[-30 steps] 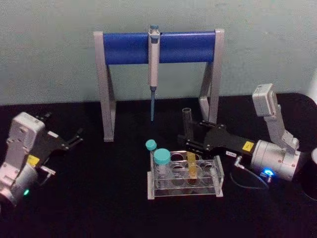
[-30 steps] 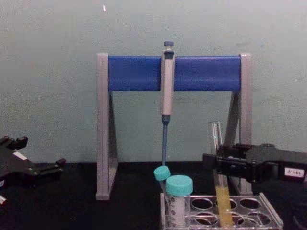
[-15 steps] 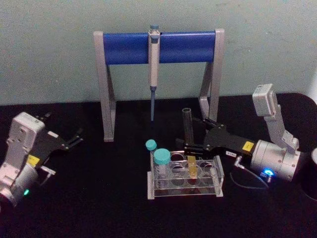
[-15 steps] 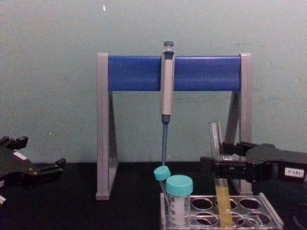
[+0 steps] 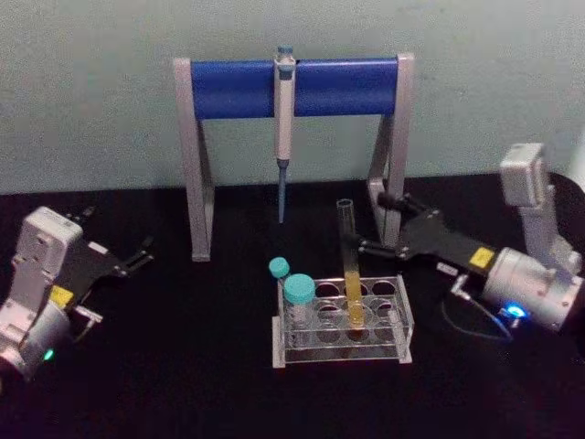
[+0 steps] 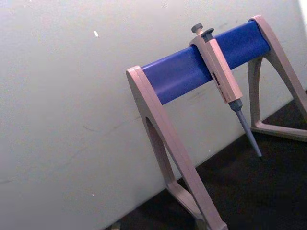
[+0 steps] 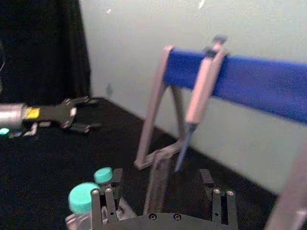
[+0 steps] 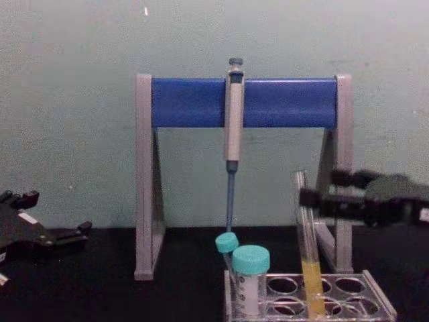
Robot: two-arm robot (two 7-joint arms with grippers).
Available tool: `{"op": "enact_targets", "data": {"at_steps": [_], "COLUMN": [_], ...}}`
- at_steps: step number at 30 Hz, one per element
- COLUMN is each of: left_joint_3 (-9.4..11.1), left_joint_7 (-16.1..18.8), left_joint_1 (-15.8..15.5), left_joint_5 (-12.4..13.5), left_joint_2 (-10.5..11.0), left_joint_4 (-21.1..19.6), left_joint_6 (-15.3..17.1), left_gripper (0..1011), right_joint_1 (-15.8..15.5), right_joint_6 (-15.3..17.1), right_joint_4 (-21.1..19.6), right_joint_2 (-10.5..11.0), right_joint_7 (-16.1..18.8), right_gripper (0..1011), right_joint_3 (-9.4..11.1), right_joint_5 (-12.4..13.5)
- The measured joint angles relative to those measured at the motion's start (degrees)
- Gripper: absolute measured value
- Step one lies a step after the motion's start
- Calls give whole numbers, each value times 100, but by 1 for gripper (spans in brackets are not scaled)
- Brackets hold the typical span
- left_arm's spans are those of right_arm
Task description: Pick up the test tube from the test tube rack, shake it, then place it back into the test tube rack.
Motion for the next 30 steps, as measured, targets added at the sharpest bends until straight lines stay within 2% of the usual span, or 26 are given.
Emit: {"op": "enact_targets", "data": {"at_steps": [2,3,6,7,8,9,12,18,24,30], "left_joint_3": [0,0,0,0,0,0,0,0,0,0], "left_joint_7": [0,0,0,0,0,0,0,0,0,0], "left_joint_1": [0,0,0,0,0,0,0,0,0,0], "left_joint_5": [0,0,0,0,0,0,0,0,0,0], "left_joint_2": [0,0,0,0,0,0,0,0,0,0], "left_joint_4": [0,0,0,0,0,0,0,0,0,0], "left_joint_6": [0,0,0,0,0,0,0,0,0,0], "left_gripper": [1001,1001,1001,1001,1001,1001,1001,1001,1001,1001], "right_joint_1": [-178,-178,-421,-599,-599,-686,-811,-867,-787,-748], "right_joint_6": [-69,-69,-89,-29,-29,73,327,911,1312,1395], "right_joint_4": [-224,-224,-486,-647,-647,-709,-746,-565,-246,-83], "right_joint_2": [43,43,72,71,71,62,22,-81,-189,-264], "right_joint_7": [-265,-265,-696,-1070,-1070,-1303,-1687,-2174,-2281,-2227], "right_gripper": [1000,1000,1000,1000,1000,1000,1000,1000,1000,1000], "right_joint_3": [194,194,461,661,661,764,914,1008,973,984], "right_joint_5": [6,6,-2,-37,-37,-64,-109,-253,-375,-446]}}
